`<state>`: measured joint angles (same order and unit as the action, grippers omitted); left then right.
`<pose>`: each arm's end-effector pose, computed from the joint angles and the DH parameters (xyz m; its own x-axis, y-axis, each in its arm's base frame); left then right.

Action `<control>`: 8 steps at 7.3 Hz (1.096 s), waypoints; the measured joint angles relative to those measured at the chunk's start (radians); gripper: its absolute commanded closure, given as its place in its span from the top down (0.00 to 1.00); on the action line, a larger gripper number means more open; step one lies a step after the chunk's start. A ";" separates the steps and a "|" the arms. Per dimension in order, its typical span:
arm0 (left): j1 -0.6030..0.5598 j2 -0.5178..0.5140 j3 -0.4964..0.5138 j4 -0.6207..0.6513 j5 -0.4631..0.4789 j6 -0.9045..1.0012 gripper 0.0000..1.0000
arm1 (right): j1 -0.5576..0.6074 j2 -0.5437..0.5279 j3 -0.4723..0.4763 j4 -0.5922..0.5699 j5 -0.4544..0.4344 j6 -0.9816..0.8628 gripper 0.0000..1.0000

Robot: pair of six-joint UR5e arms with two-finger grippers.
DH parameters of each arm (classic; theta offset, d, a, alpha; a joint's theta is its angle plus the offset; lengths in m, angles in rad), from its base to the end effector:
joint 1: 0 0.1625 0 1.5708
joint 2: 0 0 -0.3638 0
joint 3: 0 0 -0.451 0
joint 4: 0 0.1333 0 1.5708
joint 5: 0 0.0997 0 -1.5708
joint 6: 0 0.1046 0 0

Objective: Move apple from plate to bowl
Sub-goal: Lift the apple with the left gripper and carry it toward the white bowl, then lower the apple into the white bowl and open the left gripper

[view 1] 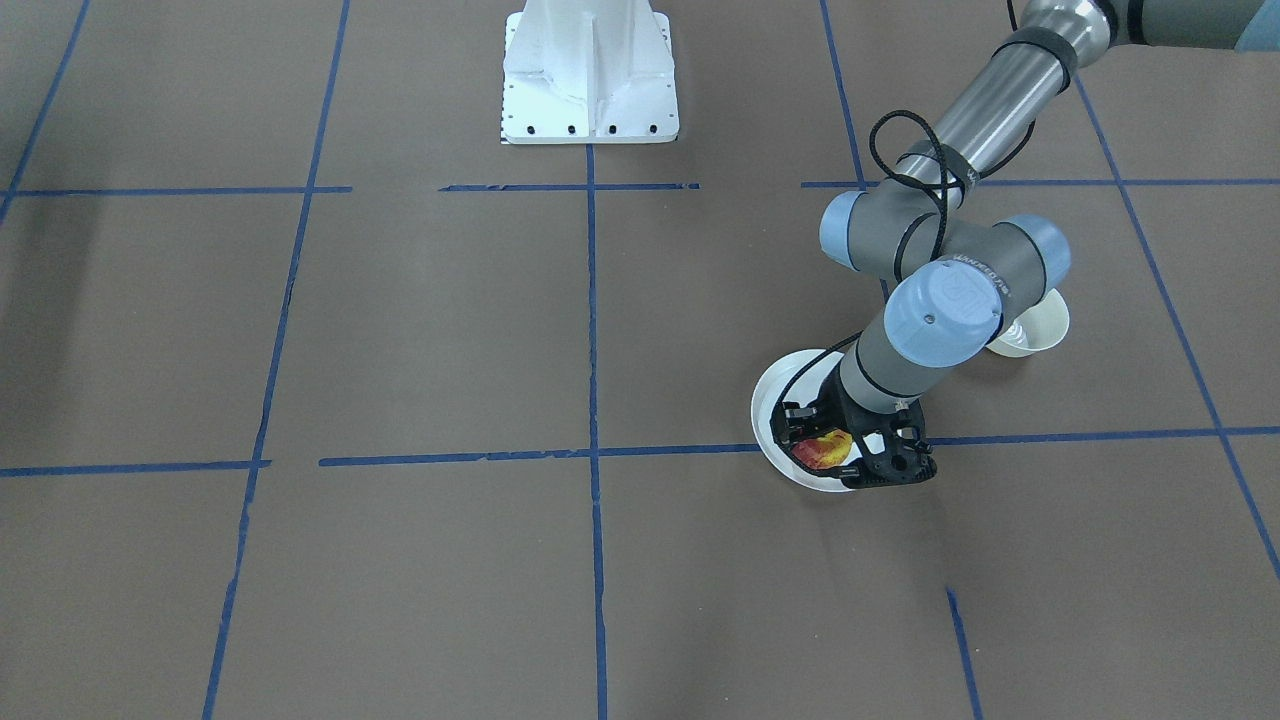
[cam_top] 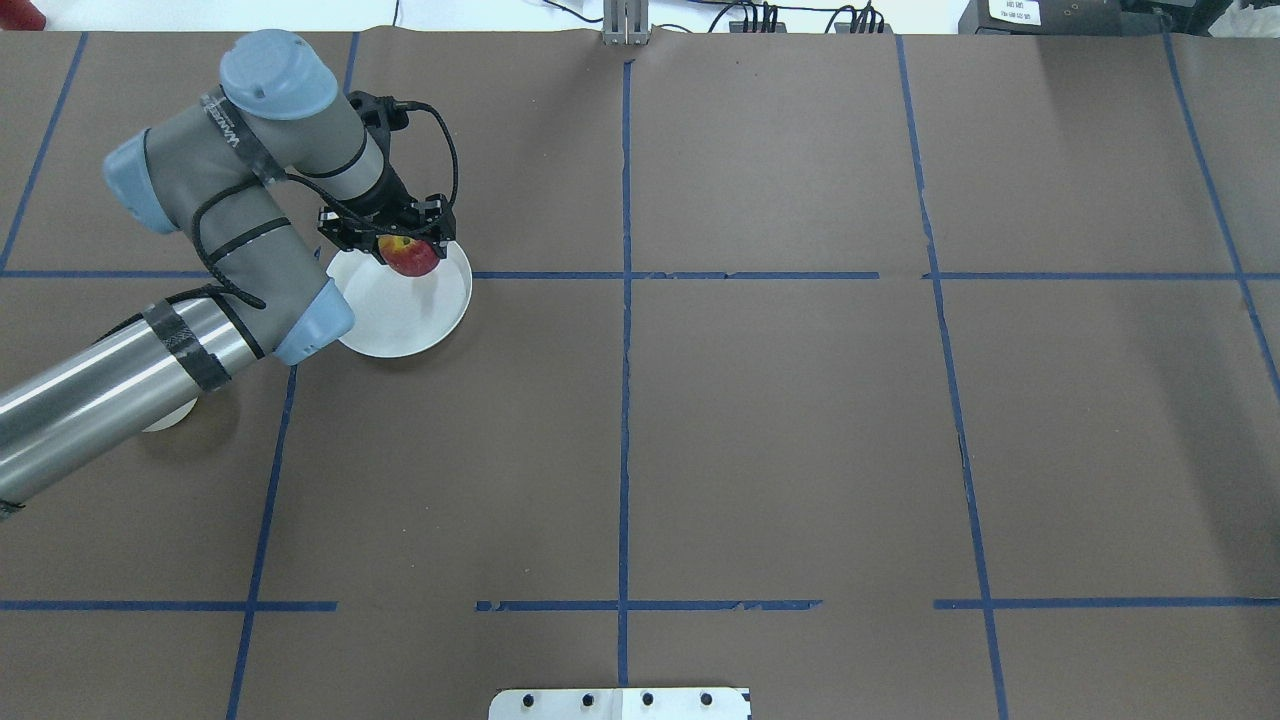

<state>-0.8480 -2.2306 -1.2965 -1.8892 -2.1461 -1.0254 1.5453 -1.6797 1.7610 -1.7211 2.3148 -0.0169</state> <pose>0.4545 -0.6308 0.2827 0.6367 -0.0638 -0.7685 0.0772 0.9968 -0.0189 0.0496 -0.5056 0.5712 0.7362 0.0111 0.6767 0.0379 0.9976 -0.0575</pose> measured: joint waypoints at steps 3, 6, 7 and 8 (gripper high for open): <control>-0.050 0.145 -0.292 0.188 -0.001 0.130 0.16 | 0.000 0.000 0.000 0.000 0.000 0.000 1.00; -0.065 0.471 -0.578 0.193 0.003 0.228 0.16 | -0.001 0.000 0.000 0.000 0.000 0.001 1.00; -0.067 0.561 -0.590 0.121 0.010 0.247 0.16 | -0.001 0.000 -0.001 0.000 0.000 0.001 1.00; -0.067 0.634 -0.569 0.008 0.018 0.249 0.16 | -0.001 0.000 -0.001 0.000 0.000 0.001 1.00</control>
<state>-0.9152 -1.5969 -1.8654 -1.8814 -2.1278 -0.7764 1.5448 -1.6797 1.7599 -1.7211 2.3148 -0.0161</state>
